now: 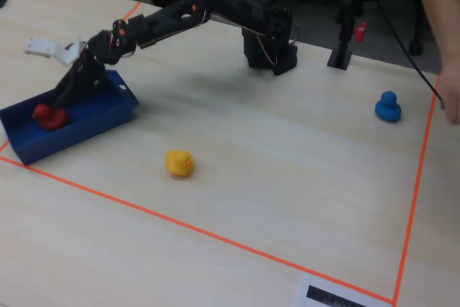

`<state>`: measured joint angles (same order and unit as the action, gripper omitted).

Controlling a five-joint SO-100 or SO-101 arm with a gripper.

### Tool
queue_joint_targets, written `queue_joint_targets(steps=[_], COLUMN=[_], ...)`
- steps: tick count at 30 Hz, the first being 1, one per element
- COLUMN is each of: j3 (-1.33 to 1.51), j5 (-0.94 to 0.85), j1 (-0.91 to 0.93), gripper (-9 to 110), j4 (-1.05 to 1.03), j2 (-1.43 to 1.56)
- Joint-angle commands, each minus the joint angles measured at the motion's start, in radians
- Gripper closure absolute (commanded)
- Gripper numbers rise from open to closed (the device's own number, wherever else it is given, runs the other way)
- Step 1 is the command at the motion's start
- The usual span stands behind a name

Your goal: Grasp red duck and put it into box.

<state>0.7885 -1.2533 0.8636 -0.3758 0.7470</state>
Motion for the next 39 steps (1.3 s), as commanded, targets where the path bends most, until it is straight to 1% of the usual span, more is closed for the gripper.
queue_joint_targets(steps=[1,3,5,6,8,9,11,15,21,22,25,27,31,36,39], j3=[-0.06,-0.037,-0.002,0.025,0.11,0.173,0.328,0.752,1.496,1.595,1.841,1.967,2.12,2.24,2.272], j5=[0.091,0.14,0.163,0.173,0.181,0.175,0.13,-0.072,-0.305,-0.347,-0.394,-0.442,-0.453,-0.453,-0.453], j1=[-0.005,-0.021,-0.048,-0.064,-0.107,-0.13,-0.192,-0.362,-0.638,-0.68,-0.77,-0.808,-0.859,-0.89,-0.894], gripper=[69,71,76,82,100,101,101,101,101,101,101,101,101,101,101], j4=[-0.054,-0.112,-0.212,-0.268,-0.385,-0.445,-0.557,-0.724,-0.836,-0.859,-0.888,-0.881,-0.861,-0.92,-0.942], j2=[0.213,0.308,0.417,0.48,0.623,0.704,0.882,1.285,1.924,2.008,2.198,2.272,2.385,2.549,2.563])
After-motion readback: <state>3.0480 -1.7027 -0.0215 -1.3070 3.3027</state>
